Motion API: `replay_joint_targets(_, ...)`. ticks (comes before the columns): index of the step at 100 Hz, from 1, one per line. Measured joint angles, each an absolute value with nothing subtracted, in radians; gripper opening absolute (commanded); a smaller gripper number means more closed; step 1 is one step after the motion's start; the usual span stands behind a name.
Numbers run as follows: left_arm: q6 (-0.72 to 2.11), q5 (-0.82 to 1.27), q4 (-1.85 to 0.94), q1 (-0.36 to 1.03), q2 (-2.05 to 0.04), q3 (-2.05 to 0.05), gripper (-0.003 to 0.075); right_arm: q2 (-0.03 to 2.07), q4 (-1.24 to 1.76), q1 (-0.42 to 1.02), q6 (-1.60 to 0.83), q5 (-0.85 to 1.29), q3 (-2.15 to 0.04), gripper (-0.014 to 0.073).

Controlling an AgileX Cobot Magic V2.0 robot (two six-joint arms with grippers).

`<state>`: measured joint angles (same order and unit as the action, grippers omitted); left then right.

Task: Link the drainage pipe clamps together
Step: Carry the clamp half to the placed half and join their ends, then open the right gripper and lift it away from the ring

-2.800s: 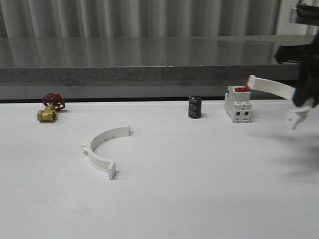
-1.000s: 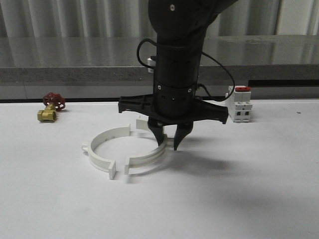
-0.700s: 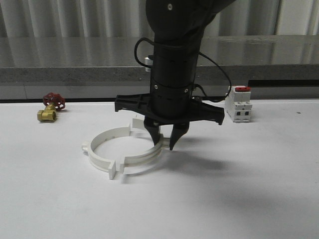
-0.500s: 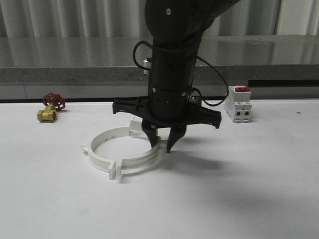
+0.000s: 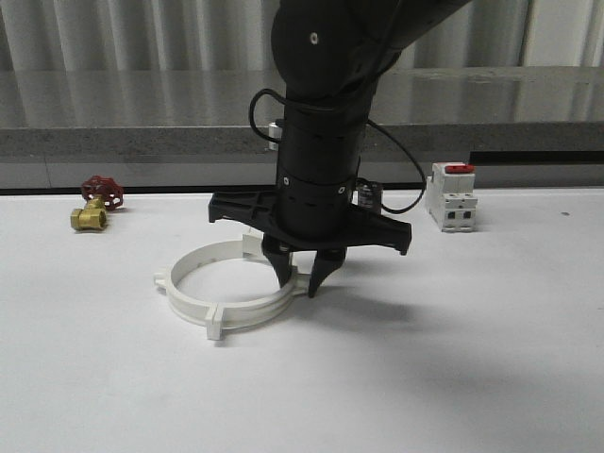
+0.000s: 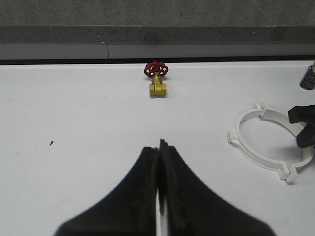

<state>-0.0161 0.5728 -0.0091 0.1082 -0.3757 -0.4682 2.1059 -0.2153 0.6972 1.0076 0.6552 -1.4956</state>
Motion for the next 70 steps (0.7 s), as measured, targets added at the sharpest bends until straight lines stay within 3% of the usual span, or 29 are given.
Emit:
replay_joint_targets(11,-0.016,0.573,-0.009,0.108,-0.376,-0.468,-0.0021,2.106,-0.215,0.697,1.008,0.655,-1.496,0.0069)
replay_joint_targets(47,-0.016,0.573,-0.009,0.108,-0.376,-0.468,-0.0021,2.106,-0.213,0.697,1.004,0.628,-1.496,0.0437)
replay_joint_targets(70,-0.016,0.573,-0.009,0.108,-0.376,-0.468,-0.0021,2.104,-0.216,0.697,0.988,0.617,-1.496,0.0453)
